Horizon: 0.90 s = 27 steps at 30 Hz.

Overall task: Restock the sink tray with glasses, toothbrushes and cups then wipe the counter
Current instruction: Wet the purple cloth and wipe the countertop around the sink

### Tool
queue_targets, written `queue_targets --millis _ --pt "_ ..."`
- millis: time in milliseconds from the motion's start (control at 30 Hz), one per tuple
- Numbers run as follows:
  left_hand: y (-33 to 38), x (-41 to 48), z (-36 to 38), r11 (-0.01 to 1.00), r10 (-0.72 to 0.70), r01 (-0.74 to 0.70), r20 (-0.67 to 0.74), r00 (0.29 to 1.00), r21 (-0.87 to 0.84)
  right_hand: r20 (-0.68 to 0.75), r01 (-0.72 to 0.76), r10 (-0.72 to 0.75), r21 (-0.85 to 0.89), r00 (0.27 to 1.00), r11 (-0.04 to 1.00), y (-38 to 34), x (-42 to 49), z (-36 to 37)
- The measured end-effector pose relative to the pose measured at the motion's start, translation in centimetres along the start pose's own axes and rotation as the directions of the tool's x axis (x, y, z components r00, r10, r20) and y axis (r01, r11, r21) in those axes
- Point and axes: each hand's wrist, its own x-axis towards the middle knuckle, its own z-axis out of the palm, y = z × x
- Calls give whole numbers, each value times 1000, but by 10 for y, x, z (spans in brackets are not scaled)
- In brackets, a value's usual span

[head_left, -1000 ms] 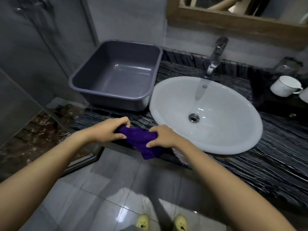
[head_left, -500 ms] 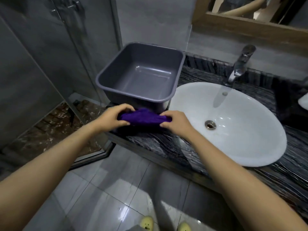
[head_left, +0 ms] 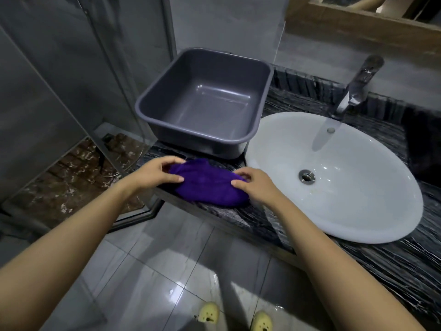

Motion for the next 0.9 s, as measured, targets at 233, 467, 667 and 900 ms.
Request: queue_targets --millis 233,467,667,900 --pt "-24 6 37 880 334 -151 -362 870 449 -148 165 -368 -701 918 694 8 -15 40" --pt "-38 -6 63 583 346 -146 -81 935 799 90 309 -351 -706 932 637 17 -5 45" --pt "-38 -18 74 478 374 -6 -198 906 878 159 444 -447 -606 880 660 12 4 25" --pt "-39 -27 91 507 277 46 -213 937 861 336 475 -337 -564 879 676 26 -10 3"
